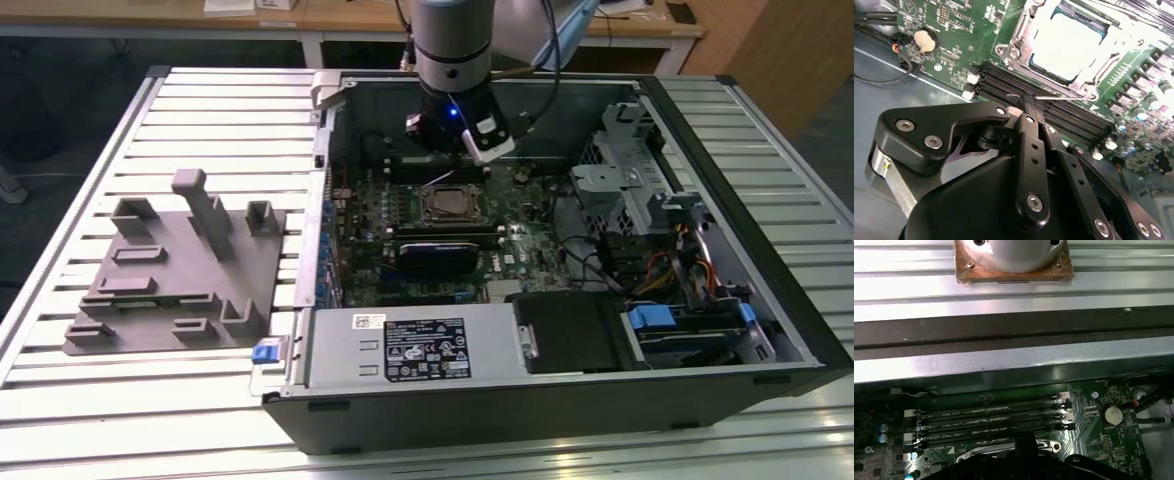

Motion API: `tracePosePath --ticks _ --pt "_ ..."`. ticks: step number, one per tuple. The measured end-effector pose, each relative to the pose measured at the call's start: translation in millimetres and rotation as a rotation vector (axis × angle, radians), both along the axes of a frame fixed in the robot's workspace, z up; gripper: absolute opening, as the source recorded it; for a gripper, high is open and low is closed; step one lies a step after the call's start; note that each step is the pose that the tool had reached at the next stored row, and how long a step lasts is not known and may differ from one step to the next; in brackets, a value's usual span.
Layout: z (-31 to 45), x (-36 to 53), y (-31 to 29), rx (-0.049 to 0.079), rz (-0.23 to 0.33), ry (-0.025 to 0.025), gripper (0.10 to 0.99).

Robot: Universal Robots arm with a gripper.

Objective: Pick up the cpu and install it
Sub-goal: 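Install the first cpu locking lever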

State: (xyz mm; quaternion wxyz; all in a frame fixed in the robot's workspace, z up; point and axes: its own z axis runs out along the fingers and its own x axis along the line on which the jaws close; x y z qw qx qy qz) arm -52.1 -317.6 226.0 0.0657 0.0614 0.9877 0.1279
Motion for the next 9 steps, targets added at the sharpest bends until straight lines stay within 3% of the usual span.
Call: tracePosePath --ticks 2,9 --pt "-1.4 0.0 0.0 0.000 0.000 -0.0114 0.106" --pt "-7.0 0.0 0.0 0.000 0.000 -0.0440 0.106"
